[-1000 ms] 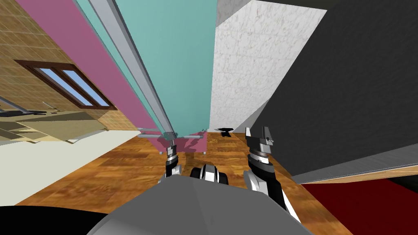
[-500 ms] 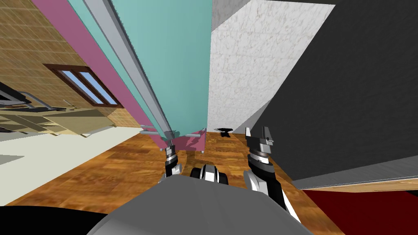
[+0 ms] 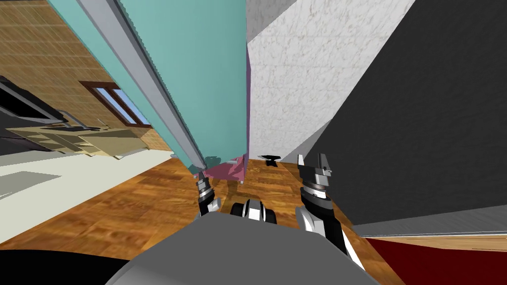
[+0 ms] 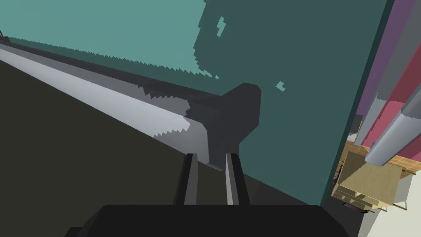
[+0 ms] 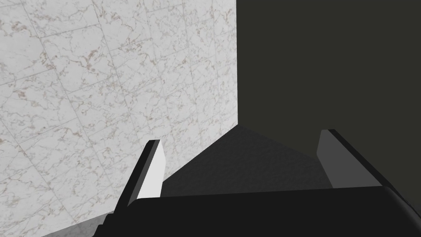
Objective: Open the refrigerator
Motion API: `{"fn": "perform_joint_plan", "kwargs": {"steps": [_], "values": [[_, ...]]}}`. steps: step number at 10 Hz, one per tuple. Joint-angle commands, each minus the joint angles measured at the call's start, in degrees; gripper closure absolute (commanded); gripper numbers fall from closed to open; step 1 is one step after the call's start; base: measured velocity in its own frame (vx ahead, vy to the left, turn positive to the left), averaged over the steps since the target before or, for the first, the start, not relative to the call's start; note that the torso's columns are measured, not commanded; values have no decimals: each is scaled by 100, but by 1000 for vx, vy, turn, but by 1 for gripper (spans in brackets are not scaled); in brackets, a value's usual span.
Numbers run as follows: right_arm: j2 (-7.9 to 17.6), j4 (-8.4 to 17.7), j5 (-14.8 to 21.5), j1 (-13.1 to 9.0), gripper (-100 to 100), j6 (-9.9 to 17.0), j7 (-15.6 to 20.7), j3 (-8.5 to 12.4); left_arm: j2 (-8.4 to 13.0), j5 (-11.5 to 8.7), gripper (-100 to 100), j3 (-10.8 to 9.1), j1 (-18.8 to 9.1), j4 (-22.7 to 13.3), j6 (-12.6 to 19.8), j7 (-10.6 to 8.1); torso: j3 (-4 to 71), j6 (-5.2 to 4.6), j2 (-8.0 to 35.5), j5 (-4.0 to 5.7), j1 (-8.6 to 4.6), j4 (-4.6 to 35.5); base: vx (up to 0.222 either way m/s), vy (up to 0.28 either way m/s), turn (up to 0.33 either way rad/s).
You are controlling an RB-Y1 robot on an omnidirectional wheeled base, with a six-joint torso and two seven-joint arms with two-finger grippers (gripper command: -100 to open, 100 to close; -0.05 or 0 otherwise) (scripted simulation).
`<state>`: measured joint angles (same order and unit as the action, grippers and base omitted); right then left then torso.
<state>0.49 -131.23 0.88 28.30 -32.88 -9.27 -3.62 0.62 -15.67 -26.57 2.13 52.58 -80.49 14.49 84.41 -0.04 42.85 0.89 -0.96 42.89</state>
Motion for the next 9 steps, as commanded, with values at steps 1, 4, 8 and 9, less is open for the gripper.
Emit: {"fn": "perform_joint_plan", "kwargs": {"steps": [1, 4, 8, 9], "values": [[0, 0, 0, 0, 0, 0, 0, 0, -17, -68, 100, -109, -90, 111, -138, 162, 3, -2, -2, 5, 4, 4, -9, -168, 57], [3, 0, 0, 0, 0, 0, 0, 2, -142, -227, 100, -231, 47, 124, -74, 365, 8, 0, -13, -14, 47, -6, 19, -74, 16], [0, 0, 0, 0, 0, 0, 0, 0, -166, -450, 100, -427, 39, 201, -202, 640, 4, -8, -10, -11, -6, -15, 50, -239, 73], [0, 0, 0, 1, 0, 0, 0, 0, -175, -524, 100, -493, 36, 227, -244, 732, 12, -10, -20, -5, -15, -16, 79, -281, 83]]}}
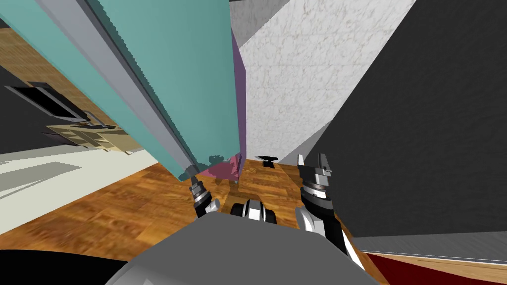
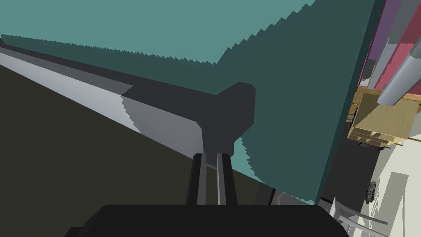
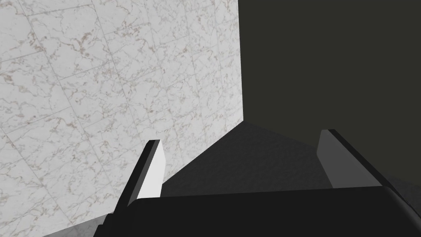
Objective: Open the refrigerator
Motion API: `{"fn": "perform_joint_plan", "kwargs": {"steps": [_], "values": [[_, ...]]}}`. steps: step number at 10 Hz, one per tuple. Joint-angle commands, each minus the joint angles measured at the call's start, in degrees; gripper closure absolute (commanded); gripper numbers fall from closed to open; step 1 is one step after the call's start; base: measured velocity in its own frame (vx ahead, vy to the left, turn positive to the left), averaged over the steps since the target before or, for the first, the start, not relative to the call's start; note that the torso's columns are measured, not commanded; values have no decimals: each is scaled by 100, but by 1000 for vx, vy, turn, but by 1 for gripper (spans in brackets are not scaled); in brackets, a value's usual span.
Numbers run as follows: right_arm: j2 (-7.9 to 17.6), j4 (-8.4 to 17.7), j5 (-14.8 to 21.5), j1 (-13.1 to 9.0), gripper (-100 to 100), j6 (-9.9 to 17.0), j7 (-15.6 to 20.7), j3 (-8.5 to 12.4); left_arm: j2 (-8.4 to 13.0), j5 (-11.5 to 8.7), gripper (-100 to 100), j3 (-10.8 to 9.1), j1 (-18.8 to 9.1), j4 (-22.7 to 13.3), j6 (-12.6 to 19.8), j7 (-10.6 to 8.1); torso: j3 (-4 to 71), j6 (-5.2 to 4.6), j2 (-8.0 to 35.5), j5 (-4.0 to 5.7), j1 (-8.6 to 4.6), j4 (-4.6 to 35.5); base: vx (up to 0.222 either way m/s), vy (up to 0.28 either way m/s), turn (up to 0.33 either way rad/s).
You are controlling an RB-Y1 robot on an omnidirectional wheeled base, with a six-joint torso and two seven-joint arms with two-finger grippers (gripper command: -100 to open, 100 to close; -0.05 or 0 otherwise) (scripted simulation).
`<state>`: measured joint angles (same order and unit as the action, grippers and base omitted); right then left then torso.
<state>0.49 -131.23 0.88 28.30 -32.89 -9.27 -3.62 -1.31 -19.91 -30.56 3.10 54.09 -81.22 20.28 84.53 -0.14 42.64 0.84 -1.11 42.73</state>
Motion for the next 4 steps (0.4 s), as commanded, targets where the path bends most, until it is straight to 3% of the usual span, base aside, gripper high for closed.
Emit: {"fn": "perform_joint_plan", "kwargs": {"steps": [1, 2, 3, 4], "values": [[0, 0, 0, 0, 0, 0, 0, 0, 11, -175, 100, -159, -63, 102, -214, 245, 7, -1, -5, 11, 4, 3, 75, -242, 79], [1, 0, 0, 0, 0, 0, 0, 0, 3, -249, 100, -224, -66, 128, -256, 337, 10, -5, -7, 13, 20, 6, 41, -247, 64], [1, 0, 0, 0, 0, 0, 0, 0, -22, -236, -100, -197, -91, 218, 129, 360, 6, -4, 4, 19, 15, 10, -30, -140, 115], [1, 0, 0, -2, 0, 0, 0, 1, 14, -249, -100, -206, -154, 267, 256, 393, -3, -5, 0, -22, 79, -6, -66, -33, 40]]}}
